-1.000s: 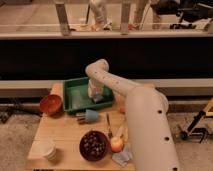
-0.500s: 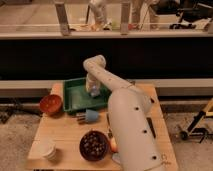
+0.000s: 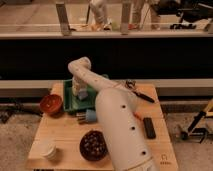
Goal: Wipe tray with sponge
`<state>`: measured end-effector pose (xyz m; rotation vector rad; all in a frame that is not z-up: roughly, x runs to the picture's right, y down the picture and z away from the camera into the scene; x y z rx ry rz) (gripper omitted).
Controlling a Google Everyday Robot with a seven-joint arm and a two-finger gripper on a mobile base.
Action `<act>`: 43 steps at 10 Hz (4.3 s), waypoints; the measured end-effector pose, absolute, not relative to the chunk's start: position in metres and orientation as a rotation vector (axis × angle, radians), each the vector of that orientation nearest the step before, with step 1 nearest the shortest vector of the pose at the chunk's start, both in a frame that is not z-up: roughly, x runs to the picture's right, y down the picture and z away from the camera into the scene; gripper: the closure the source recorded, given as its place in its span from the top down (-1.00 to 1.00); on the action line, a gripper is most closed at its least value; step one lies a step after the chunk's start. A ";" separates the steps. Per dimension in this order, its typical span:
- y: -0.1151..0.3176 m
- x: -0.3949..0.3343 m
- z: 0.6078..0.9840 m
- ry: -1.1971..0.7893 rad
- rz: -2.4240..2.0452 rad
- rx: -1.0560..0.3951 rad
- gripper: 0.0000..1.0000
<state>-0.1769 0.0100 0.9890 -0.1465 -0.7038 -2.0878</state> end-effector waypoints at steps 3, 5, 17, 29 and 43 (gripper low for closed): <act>0.029 -0.155 0.970 -0.710 -2.100 -0.146 -1.00; 0.030 -0.128 0.963 -0.688 -2.070 -0.157 -1.00; -0.026 -0.080 1.020 -0.575 -1.878 -0.255 -1.00; 0.027 -0.114 0.969 -0.678 -2.037 -0.141 -1.00; 0.026 -0.084 0.966 -0.611 -2.005 -0.233 -1.00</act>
